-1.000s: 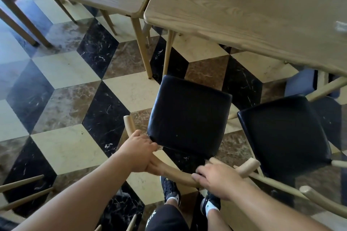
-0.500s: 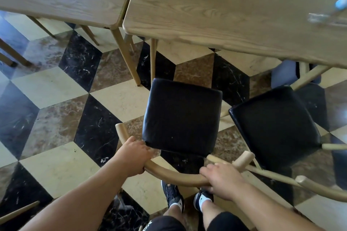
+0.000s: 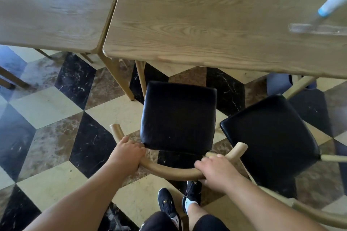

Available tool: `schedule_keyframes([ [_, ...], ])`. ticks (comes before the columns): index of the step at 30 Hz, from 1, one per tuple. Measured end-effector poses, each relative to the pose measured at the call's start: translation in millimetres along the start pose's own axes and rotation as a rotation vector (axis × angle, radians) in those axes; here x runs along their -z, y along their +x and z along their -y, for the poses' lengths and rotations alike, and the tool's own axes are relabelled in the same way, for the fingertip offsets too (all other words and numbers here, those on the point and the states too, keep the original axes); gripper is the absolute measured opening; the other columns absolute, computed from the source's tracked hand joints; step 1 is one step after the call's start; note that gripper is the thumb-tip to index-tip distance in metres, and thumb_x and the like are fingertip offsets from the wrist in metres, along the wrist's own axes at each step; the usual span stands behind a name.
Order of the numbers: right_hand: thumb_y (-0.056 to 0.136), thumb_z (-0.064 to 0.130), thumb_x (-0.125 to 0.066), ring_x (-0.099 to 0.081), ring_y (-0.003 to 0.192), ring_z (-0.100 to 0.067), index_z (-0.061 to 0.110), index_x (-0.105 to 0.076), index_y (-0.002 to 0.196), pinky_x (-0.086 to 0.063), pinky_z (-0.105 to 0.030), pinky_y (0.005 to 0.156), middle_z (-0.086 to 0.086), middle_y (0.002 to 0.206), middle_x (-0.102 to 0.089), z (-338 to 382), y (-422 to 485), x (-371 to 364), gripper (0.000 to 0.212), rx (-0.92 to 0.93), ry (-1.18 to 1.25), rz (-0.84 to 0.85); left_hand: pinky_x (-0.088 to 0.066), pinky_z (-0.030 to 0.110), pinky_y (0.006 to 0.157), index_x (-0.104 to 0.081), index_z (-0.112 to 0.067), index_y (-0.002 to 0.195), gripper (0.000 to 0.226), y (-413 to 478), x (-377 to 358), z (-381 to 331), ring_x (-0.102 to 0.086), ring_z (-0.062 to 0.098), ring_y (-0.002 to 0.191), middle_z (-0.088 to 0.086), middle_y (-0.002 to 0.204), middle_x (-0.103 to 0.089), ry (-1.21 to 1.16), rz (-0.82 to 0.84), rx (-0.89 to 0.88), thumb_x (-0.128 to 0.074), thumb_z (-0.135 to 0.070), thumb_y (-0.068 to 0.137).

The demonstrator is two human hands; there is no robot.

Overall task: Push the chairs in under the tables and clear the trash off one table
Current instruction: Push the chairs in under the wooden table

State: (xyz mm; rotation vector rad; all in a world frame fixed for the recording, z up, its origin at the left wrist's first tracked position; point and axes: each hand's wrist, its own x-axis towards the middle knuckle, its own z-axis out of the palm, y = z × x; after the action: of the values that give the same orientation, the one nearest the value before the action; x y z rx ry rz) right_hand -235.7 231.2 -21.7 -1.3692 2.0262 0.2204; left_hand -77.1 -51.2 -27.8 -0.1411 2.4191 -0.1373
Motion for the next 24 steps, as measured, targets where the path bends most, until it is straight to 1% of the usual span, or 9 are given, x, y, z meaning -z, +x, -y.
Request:
schedule_keyframes([
  [6,0.096,0.043,-0.067,-0.061,0.108,-0.027,0.031,-0.054,0.109,-0.041,-0.045,0.097,0.004,0.109,-0.065,-29.6,18.9,25.9,0.021,-0.012,0.007,-0.031,-0.019,0.045,0.125,-0.062,-0.037,0.13,0.035,30.2,28.8,11.2,-0.054,0.016,0.133,-0.013,0.138,-0.061,0.002,0.004,0.01,-0.068,-0.039,0.095],
  [11,0.097,0.045,-0.065,-0.059,0.111,-0.026,0.032,-0.054,0.11,-0.041,-0.046,0.098,0.005,0.113,-0.065,-42.9,42.3,49.6,0.021,-0.05,0.002,-0.022,-0.027,0.043,0.121,-0.063,-0.037,0.124,0.033,55.6,45.0,35.8,-0.059,0.017,0.123,-0.013,0.128,-0.065,0.003,-0.007,-0.013,-0.068,-0.045,0.092],
  [13,0.097,0.042,-0.066,-0.058,0.113,-0.026,0.032,-0.055,0.111,-0.041,-0.046,0.099,0.005,0.113,-0.064,-47.2,51.6,58.9,0.021,-0.072,0.003,-0.035,-0.029,0.043,0.119,-0.063,-0.036,0.122,0.031,67.6,52.9,47.6,-0.059,0.017,0.121,-0.013,0.125,-0.066,0.006,-0.027,-0.026,-0.068,-0.045,0.092],
  [17,0.097,0.034,-0.066,-0.054,0.119,-0.027,0.028,-0.057,0.124,-0.038,-0.046,0.11,0.001,0.121,-0.061,-58.2,69.8,80.3,0.029,-0.121,-0.038,-0.024,-0.034,0.042,0.114,-0.062,-0.035,0.118,0.028,88.1,66.0,68.5,-0.061,0.017,0.116,-0.011,0.118,-0.068,0.002,-0.051,-0.047,-0.066,-0.045,0.092],
  [20,0.097,0.033,-0.066,-0.052,0.123,-0.027,0.026,-0.056,0.124,-0.034,-0.046,0.115,0.0,0.124,-0.059,-67.3,83.1,92.0,0.029,-0.151,-0.067,-0.007,-0.037,0.042,0.111,-0.062,-0.036,0.117,0.027,103.5,75.0,79.0,-0.062,0.017,0.113,-0.011,0.116,-0.068,0.006,-0.063,-0.066,-0.066,-0.045,0.092],
  [24,0.098,0.035,-0.065,-0.052,0.125,-0.027,0.025,-0.056,0.126,-0.031,-0.047,0.119,0.001,0.127,-0.059,-79.1,97.0,104.2,0.031,-0.176,-0.073,-0.001,-0.039,0.042,0.106,-0.061,-0.035,0.115,0.027,121.2,83.7,89.5,-0.063,0.019,0.111,-0.011,0.113,-0.068,0.012,-0.061,-0.08,-0.066,-0.045,0.091],
])
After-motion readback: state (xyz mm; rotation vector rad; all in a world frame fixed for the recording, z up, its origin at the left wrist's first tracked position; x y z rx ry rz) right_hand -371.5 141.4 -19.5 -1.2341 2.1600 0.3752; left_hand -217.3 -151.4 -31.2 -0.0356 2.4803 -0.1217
